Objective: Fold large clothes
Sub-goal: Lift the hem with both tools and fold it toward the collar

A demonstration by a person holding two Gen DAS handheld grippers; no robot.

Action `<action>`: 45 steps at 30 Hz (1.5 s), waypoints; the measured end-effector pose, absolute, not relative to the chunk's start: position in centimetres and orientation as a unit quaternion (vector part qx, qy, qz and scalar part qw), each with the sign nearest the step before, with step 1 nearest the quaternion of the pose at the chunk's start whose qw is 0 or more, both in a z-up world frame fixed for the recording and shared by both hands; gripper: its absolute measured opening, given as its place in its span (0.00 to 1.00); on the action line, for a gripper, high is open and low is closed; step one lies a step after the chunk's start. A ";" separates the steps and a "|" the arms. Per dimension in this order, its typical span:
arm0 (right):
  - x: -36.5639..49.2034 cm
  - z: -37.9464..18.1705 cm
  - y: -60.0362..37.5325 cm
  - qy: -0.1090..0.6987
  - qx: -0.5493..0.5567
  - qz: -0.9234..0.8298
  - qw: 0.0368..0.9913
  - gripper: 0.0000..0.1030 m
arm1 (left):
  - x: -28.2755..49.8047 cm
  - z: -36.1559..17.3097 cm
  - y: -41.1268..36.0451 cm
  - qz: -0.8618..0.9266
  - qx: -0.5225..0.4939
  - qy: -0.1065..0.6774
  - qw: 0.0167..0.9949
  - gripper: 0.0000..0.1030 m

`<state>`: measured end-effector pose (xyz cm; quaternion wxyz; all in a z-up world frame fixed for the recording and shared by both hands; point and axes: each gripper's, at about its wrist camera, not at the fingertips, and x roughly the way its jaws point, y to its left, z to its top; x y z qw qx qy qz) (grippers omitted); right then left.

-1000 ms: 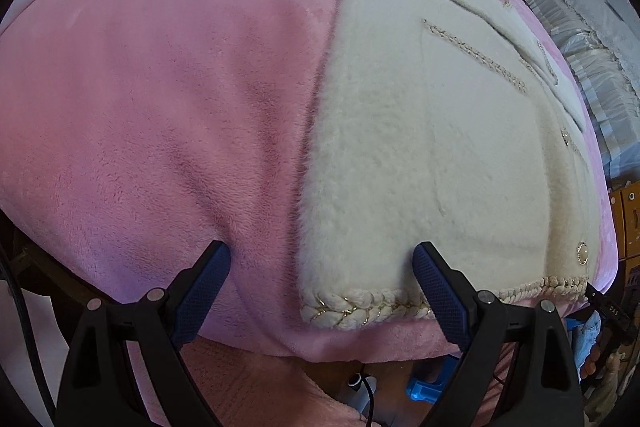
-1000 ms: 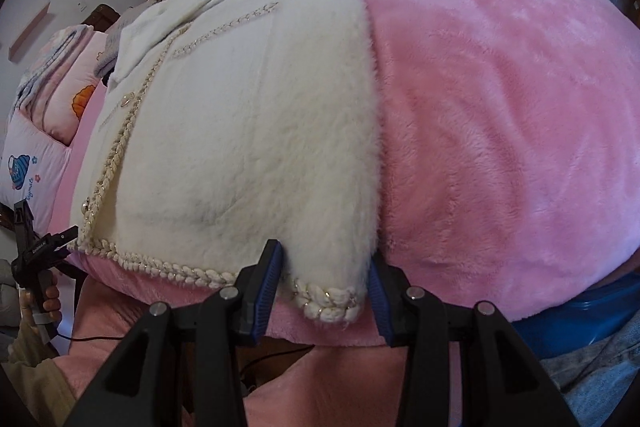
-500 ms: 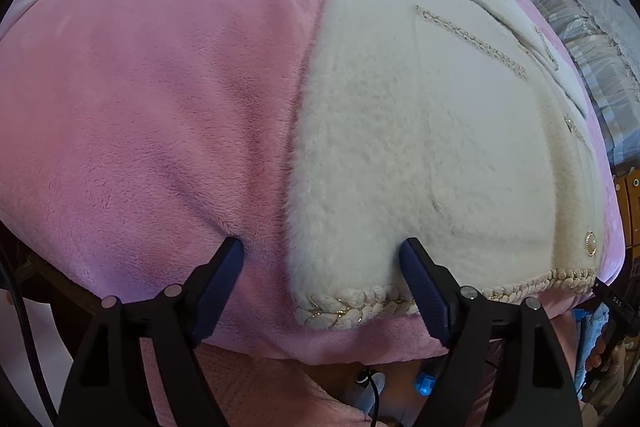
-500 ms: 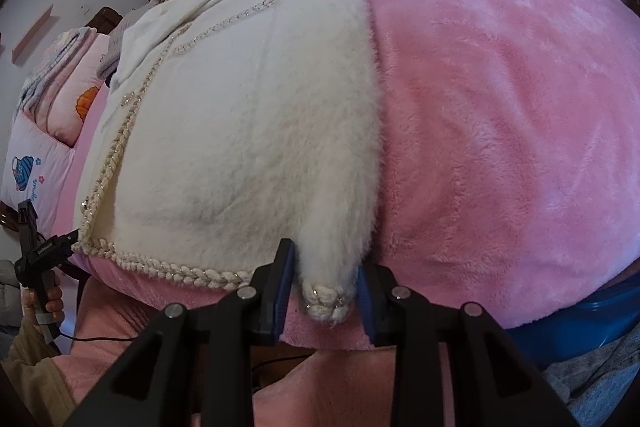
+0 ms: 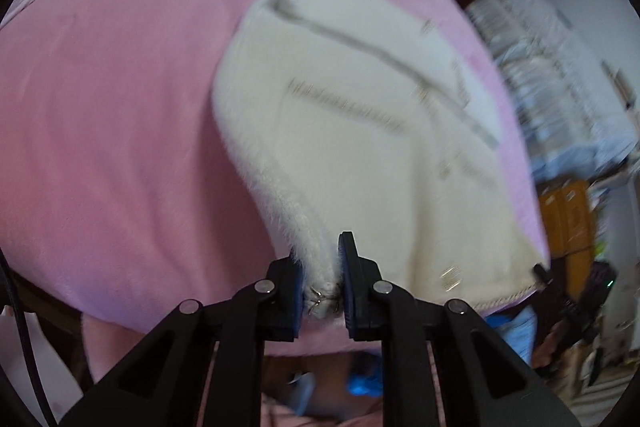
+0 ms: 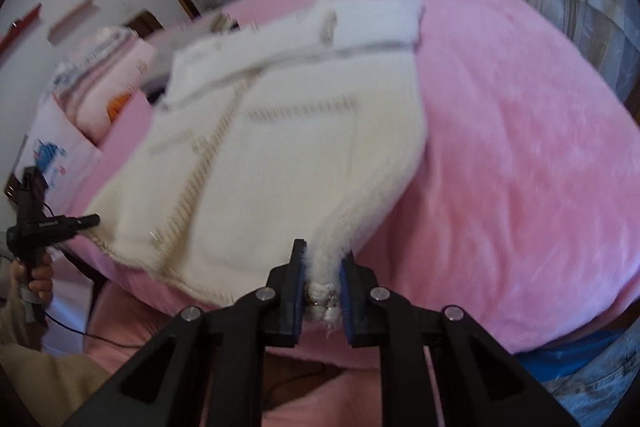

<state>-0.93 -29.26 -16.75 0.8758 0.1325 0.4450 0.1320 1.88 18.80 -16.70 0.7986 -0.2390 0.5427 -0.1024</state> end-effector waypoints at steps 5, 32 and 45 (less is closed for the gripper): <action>3.4 -11.2 -30.8 0.388 0.155 0.129 0.900 0.14 | 6.5 -12.5 20.1 -0.076 -0.325 0.501 0.799 0.13; 22.3 -14.5 -33.2 0.461 0.125 0.111 0.872 0.12 | 35.0 -14.5 14.9 0.023 -0.284 0.476 0.832 0.13; 22.2 -21.5 -36.5 0.527 0.142 0.046 0.837 0.65 | 36.4 -14.7 15.7 0.052 -0.293 0.454 0.840 0.13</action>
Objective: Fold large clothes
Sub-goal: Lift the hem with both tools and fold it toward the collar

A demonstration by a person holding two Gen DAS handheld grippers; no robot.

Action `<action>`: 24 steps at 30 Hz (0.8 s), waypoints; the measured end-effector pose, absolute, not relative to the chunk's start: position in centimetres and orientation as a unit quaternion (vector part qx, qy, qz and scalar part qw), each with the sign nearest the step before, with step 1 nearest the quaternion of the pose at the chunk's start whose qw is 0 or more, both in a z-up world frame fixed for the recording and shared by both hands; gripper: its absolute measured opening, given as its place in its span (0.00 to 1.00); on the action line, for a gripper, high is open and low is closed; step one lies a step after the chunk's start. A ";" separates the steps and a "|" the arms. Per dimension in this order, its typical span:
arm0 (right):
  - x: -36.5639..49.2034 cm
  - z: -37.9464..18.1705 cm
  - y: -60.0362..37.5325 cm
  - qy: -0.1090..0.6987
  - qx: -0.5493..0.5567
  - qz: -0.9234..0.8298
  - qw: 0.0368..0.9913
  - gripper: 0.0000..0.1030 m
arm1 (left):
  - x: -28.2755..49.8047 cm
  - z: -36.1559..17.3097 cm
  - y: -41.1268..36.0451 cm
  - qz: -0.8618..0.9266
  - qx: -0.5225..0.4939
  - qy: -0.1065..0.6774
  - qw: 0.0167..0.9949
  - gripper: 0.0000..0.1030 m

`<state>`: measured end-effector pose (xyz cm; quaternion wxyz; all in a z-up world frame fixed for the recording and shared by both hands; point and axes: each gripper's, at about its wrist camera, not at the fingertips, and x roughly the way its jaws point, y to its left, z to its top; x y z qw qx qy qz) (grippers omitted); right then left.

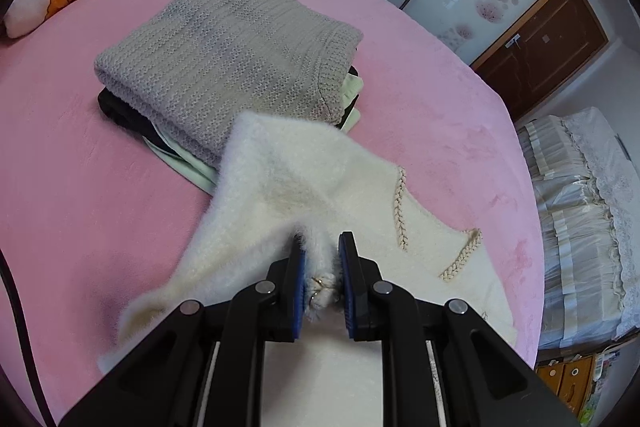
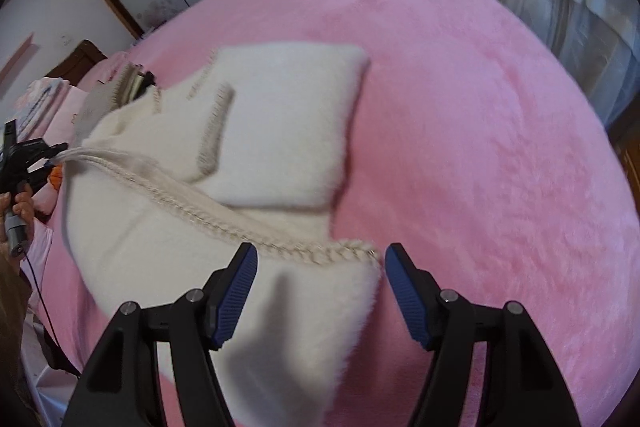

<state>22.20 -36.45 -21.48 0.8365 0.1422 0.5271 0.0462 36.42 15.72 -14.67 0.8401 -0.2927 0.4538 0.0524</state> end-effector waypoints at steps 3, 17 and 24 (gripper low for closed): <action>22.3 -22.9 -37.0 0.539 0.169 0.045 0.824 0.64 | 36.3 -14.5 15.8 0.048 -0.287 0.455 0.842 0.13; 22.9 -12.3 -35.5 0.395 0.129 0.048 0.908 0.12 | 36.2 -10.5 16.2 0.041 -0.250 0.436 0.864 0.13; 33.0 -10.8 -33.9 0.354 0.105 0.026 0.929 0.12 | 40.2 -10.6 17.7 0.077 -0.249 0.425 0.867 0.13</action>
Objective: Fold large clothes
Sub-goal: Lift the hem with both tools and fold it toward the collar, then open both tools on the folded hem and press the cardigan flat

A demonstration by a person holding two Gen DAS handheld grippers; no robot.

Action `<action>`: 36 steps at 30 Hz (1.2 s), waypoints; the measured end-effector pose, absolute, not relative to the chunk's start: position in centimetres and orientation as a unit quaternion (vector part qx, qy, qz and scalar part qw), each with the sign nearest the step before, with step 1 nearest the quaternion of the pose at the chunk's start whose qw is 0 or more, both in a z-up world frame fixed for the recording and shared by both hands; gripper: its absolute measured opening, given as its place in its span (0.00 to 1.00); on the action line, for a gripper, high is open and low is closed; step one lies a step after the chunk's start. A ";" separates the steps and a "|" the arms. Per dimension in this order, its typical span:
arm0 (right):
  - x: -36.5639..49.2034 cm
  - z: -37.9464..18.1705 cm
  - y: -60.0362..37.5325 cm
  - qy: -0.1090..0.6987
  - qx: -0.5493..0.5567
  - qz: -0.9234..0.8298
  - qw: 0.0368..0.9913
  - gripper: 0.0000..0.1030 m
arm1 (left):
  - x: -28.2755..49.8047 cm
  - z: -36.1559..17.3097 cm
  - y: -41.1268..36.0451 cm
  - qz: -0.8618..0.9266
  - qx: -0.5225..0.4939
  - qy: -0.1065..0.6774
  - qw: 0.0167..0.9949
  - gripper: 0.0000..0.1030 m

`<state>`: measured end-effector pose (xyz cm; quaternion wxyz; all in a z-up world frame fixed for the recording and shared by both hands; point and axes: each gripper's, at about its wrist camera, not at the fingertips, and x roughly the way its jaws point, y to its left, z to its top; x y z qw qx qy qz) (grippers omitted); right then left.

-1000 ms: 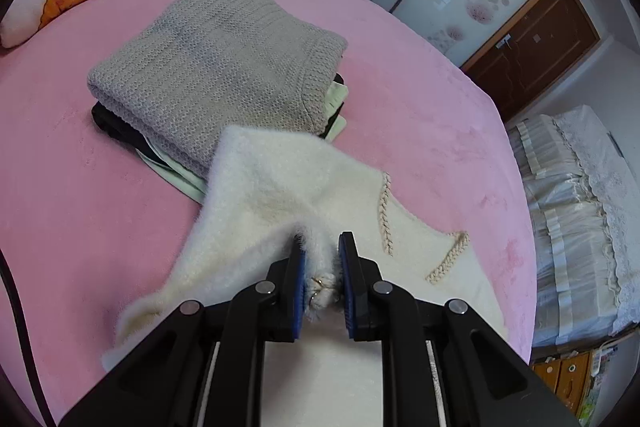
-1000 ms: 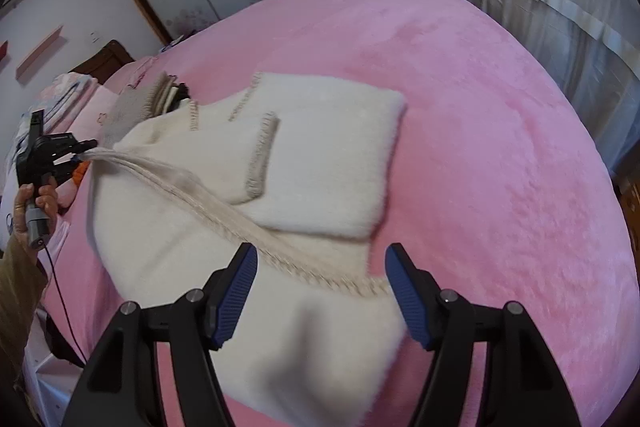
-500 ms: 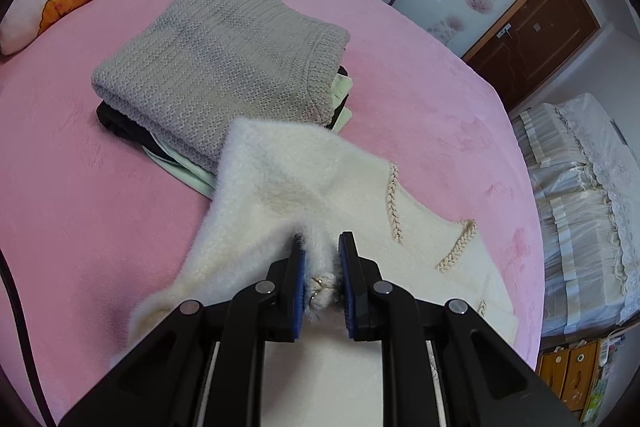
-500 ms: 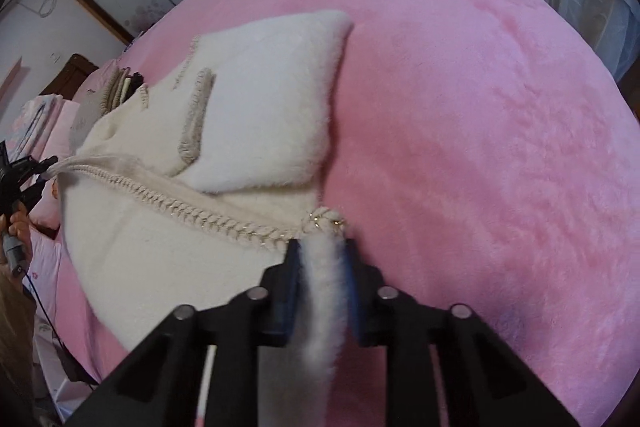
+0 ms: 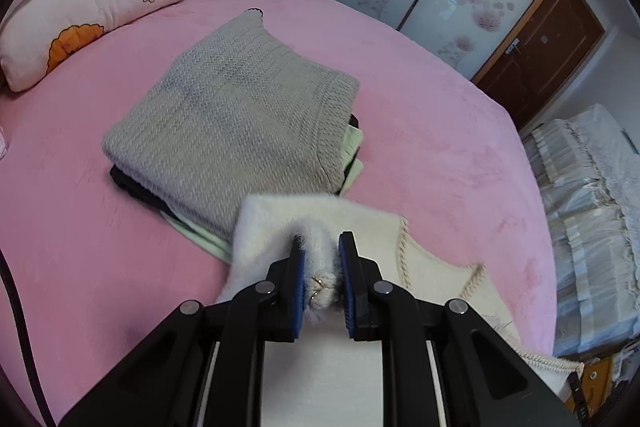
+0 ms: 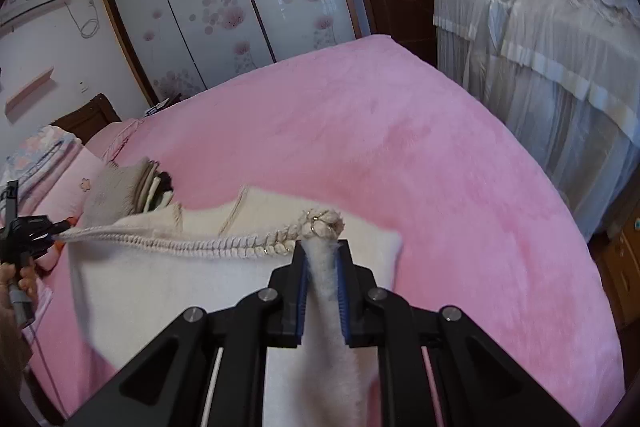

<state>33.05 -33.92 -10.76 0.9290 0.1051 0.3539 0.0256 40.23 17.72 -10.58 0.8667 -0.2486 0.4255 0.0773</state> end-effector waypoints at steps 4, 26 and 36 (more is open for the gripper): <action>39.1 -13.5 -33.7 0.367 0.109 0.004 0.924 0.12 | 43.6 -12.6 17.6 0.101 -0.239 0.429 0.865 0.13; 45.3 -19.5 -31.8 0.435 0.045 -0.101 0.894 0.19 | 47.0 -16.1 16.0 0.097 -0.146 0.463 0.869 0.63; 39.1 -14.3 -26.2 0.397 0.034 -0.019 0.917 0.49 | 41.8 -11.7 14.9 0.070 -0.064 0.416 0.904 0.55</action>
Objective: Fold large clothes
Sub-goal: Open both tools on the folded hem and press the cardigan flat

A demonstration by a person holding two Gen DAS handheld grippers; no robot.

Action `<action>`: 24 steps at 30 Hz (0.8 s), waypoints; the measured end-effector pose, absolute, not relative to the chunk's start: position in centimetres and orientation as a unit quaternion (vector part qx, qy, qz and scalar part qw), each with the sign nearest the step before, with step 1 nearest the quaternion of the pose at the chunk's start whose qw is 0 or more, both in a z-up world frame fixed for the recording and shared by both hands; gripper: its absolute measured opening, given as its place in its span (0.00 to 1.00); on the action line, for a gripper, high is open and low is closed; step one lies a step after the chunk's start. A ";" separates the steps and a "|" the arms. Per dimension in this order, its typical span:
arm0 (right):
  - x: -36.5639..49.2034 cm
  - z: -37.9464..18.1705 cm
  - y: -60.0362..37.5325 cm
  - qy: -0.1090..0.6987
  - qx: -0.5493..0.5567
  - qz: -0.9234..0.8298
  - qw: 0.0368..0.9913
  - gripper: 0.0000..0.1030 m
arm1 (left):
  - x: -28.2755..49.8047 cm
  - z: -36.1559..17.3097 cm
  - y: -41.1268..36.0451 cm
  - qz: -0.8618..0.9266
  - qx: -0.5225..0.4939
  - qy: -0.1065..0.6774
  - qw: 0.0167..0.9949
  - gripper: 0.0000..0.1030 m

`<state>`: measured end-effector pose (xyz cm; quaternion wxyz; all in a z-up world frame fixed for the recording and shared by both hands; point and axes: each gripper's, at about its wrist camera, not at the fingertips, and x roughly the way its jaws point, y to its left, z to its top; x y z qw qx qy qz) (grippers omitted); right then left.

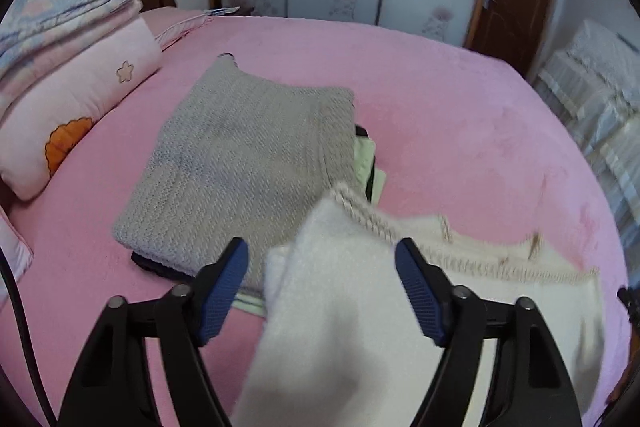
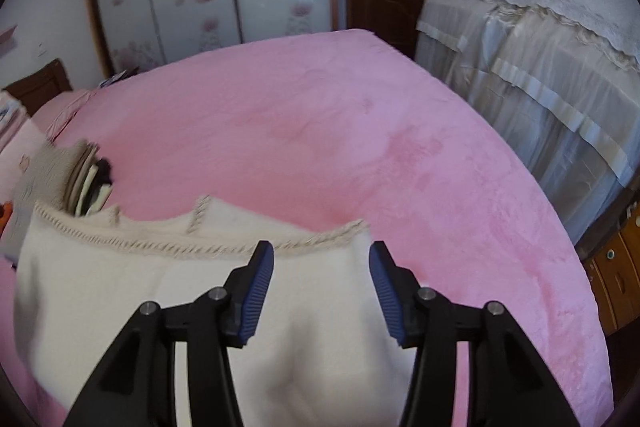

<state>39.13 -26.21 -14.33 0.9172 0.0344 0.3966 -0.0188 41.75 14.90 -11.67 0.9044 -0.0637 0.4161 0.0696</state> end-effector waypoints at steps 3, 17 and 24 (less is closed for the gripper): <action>38.6 -15.4 -22.9 0.412 0.042 0.024 0.910 0.49 | 41.1 -14.0 12.7 0.042 -0.036 0.449 0.892 0.37; 38.9 -23.0 -15.7 0.414 -0.040 0.020 0.909 0.46 | 41.0 -21.8 8.3 0.019 -0.018 0.478 0.878 0.38; 37.0 -23.4 -29.2 0.412 -0.041 -0.146 0.898 0.52 | 39.0 -21.2 10.5 -0.014 -0.008 0.466 0.884 0.37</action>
